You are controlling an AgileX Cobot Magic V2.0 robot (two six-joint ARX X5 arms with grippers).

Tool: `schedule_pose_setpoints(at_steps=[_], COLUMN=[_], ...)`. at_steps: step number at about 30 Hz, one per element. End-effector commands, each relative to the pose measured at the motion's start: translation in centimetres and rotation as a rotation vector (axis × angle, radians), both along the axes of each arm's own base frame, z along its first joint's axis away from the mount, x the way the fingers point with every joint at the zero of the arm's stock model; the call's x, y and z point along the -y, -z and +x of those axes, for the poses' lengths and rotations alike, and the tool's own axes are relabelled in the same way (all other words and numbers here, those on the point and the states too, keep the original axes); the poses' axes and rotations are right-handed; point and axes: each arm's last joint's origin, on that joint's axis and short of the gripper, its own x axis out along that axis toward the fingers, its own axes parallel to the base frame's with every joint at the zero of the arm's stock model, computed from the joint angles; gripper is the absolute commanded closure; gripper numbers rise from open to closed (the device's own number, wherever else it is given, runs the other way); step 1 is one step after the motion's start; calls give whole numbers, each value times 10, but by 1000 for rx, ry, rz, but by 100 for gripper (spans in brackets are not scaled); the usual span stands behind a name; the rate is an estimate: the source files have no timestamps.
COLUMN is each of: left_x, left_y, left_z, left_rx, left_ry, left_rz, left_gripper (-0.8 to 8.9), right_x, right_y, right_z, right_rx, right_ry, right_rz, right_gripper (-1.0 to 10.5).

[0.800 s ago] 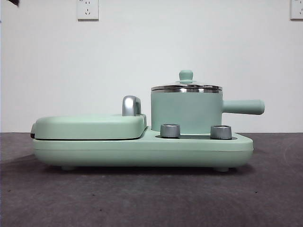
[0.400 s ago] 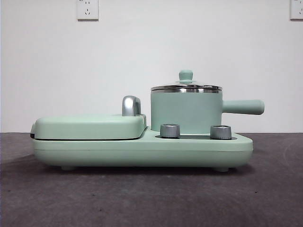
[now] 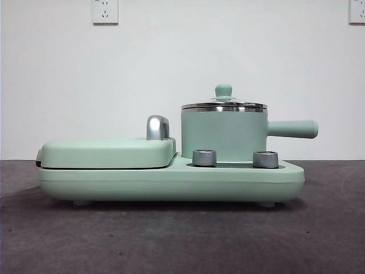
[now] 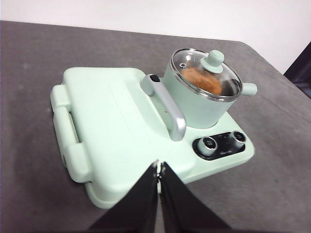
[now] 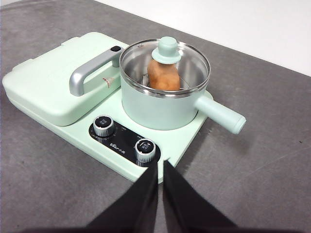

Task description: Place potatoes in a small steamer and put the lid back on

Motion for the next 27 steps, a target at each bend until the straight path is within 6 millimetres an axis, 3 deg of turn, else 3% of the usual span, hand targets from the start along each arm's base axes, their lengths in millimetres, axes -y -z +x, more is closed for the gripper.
schedule_pose_setpoints(at_steps=[1, 3, 9, 13, 17, 27], left_x=[-1, -4, -16, -20, -20, -20], left_y=[6, 23, 110, 149, 164, 165], left_z=[-2, -2, -3, -8, -7, -7], left_rx=[140, 190, 295, 311, 279, 261], left_ry=[12, -61, -414, -490, -485, -483], left_rz=[103, 118, 160, 157, 158, 163], left_gripper=[808, 808, 808, 808, 808, 808], right_x=[-1, -1, -1, -1, -1, -1], right_y=[-2, -2, -2, -2, -2, -2], right_z=[0, 0, 0, 0, 0, 0], right_rx=[8, 8, 8, 8, 7, 8], right_ry=[-2, -2, -2, -2, -2, -2], right_rz=[14, 14, 14, 14, 14, 14], right_gripper=[934, 934, 934, 934, 934, 934])
